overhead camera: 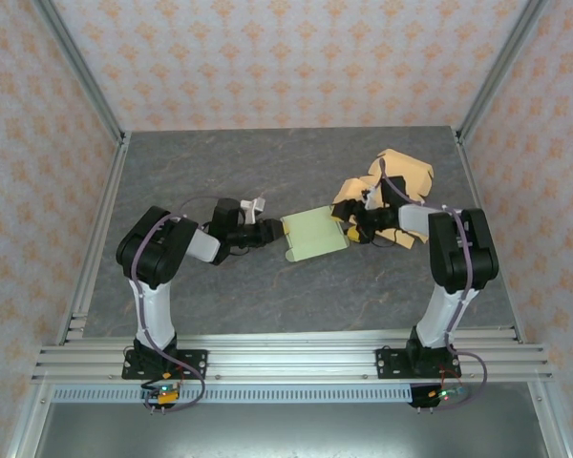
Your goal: Fold the paper box
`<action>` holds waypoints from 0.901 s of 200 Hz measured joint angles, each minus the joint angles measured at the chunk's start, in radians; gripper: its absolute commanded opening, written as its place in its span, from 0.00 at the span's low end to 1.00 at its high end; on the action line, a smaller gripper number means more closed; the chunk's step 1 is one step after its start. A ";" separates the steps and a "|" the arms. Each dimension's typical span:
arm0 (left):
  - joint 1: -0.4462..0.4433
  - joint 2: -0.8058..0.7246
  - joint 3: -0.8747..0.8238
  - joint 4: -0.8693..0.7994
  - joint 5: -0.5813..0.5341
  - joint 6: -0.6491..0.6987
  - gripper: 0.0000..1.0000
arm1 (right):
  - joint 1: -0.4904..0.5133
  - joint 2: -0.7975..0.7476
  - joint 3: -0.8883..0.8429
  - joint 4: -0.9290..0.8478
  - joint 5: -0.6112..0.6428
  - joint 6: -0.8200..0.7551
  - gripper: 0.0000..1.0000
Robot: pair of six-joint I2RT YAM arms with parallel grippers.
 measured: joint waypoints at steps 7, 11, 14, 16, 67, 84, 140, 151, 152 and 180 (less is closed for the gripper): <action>0.000 0.006 -0.002 0.013 0.003 -0.005 0.38 | 0.000 -0.002 -0.009 0.019 -0.003 0.010 0.82; 0.001 0.009 -0.002 0.020 0.006 -0.008 0.37 | -0.002 -0.003 -0.013 0.027 -0.004 0.016 0.82; 0.001 0.012 -0.003 0.027 0.008 -0.012 0.37 | -0.002 -0.004 -0.016 0.033 -0.006 0.020 0.82; 0.001 0.014 -0.003 0.032 0.009 -0.017 0.36 | -0.003 -0.004 -0.018 0.037 -0.007 0.022 0.82; 0.018 0.060 -0.038 0.182 0.044 -0.106 0.31 | -0.001 0.008 -0.035 0.127 -0.043 0.058 0.82; 0.021 0.067 -0.050 0.218 0.052 -0.140 0.31 | 0.003 0.013 -0.037 0.145 -0.054 0.062 0.82; 0.032 0.068 -0.062 0.233 0.085 -0.199 0.29 | 0.016 0.026 -0.038 0.160 -0.109 0.070 0.81; 0.033 0.068 -0.062 0.229 0.090 -0.199 0.29 | 0.020 0.029 -0.037 0.163 -0.111 0.075 0.80; 0.033 0.068 -0.062 0.229 0.090 -0.199 0.29 | 0.020 0.029 -0.037 0.163 -0.112 0.077 0.79; 0.034 0.068 -0.061 0.225 0.098 -0.199 0.32 | 0.040 0.046 -0.027 0.173 -0.123 0.095 0.71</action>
